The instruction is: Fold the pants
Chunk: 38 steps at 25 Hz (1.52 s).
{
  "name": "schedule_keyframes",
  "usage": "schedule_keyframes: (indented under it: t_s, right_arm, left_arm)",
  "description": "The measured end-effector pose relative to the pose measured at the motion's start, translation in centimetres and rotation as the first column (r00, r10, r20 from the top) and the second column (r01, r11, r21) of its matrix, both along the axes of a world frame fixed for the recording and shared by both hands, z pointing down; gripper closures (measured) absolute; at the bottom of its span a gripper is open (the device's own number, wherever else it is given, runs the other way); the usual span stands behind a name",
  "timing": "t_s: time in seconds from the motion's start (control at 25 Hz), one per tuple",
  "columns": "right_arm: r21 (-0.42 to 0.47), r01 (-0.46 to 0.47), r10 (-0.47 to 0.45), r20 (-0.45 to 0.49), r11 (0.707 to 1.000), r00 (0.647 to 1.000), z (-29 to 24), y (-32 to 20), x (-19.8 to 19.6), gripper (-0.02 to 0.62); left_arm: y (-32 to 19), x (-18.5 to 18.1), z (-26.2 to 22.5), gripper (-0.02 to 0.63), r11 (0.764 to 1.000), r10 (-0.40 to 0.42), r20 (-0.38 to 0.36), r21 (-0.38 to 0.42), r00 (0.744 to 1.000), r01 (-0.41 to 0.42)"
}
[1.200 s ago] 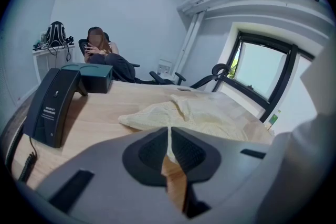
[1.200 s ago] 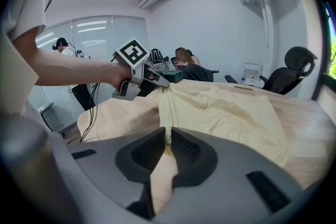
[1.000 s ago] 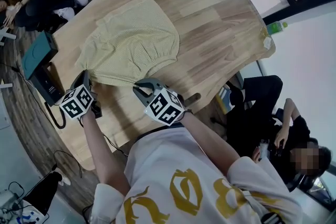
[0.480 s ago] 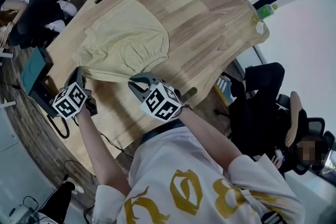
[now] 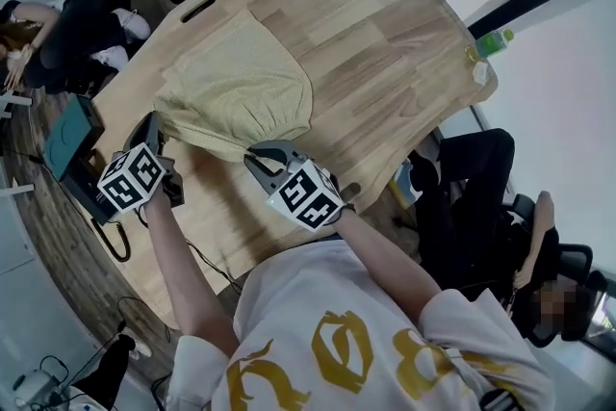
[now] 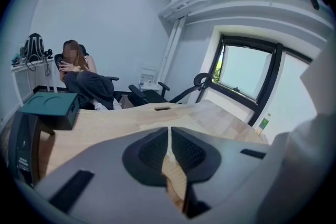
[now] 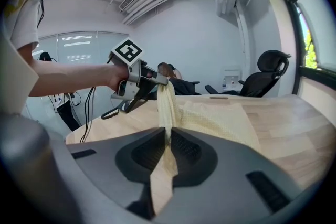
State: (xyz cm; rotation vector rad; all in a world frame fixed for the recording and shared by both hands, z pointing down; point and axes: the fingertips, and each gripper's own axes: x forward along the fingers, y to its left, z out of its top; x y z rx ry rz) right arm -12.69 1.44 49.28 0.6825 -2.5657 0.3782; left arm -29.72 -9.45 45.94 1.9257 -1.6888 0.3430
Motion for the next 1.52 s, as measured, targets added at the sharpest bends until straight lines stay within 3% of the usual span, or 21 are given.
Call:
schedule_keyframes:
  t_s: [0.16, 0.32, 0.44, 0.64, 0.76, 0.96, 1.08, 1.24, 1.4, 1.52]
  right_arm:
    - [0.009, -0.026, 0.026, -0.004, 1.000, 1.000, -0.4, -1.8, 1.6, 0.560]
    - [-0.057, -0.108, 0.110, 0.029, 0.992, 0.993, 0.3, -3.8, 3.9, 0.560]
    - [-0.057, -0.165, 0.166, 0.018, 0.985, 0.986, 1.1, -5.8, 5.8, 0.560]
    - [-0.064, -0.313, 0.312, -0.025, 0.948, 0.950, 3.7, -8.5, 10.3, 0.560]
    - [-0.126, -0.367, 0.359, -0.079, 0.922, 0.930, 6.9, -9.5, 12.2, 0.559]
    - [-0.233, -0.417, 0.372, -0.212, 0.879, 0.903, 12.0, -9.2, 14.3, 0.558]
    - [-0.274, -0.431, 0.374, -0.238, 0.859, 0.896, 13.2, -9.1, 14.8, 0.557]
    - [-0.305, -0.440, 0.386, -0.225, 0.844, 0.895, 13.7, -8.8, 15.2, 0.554]
    - [-0.338, -0.448, 0.398, -0.210, 0.827, 0.893, 14.0, -9.0, 15.4, 0.546]
    - [-0.355, -0.463, 0.415, -0.206, 0.812, 0.886, 14.0, -9.0, 15.6, 0.545]
  left_arm:
    - [-2.7, 2.6, -0.9, 0.583, 0.999, 0.054, 0.042, 0.007, 0.998, -0.054]
    - [-5.7, 5.8, -0.9, 0.583, 0.993, 0.118, 0.071, 0.002, 0.990, -0.118]
    - [-8.2, 8.2, -0.5, 0.584, 0.987, 0.162, 0.076, 0.011, 0.984, -0.163]
    - [-12.0, 13.7, 1.3, 0.584, 0.972, 0.236, 0.079, -0.006, 0.969, -0.236]
    - [-14.6, 17.8, 4.0, 0.584, 0.946, 0.324, 0.132, -0.058, 0.937, -0.319]
    - [-16.1, 22.2, 12.2, 0.583, 0.866, 0.488, 0.246, -0.257, 0.838, -0.429]
    - [-16.3, 23.1, 14.7, 0.583, 0.832, 0.535, 0.234, -0.317, 0.812, -0.456]
    - [-16.1, 23.5, 16.0, 0.578, 0.827, 0.534, 0.209, -0.333, 0.819, -0.453]
    - [-16.7, 23.4, 13.8, 0.563, 0.874, 0.461, 0.121, -0.234, 0.879, -0.427]
    - [-16.8, 23.0, 12.0, 0.487, 0.886, 0.445, 0.092, -0.186, 0.891, -0.424]
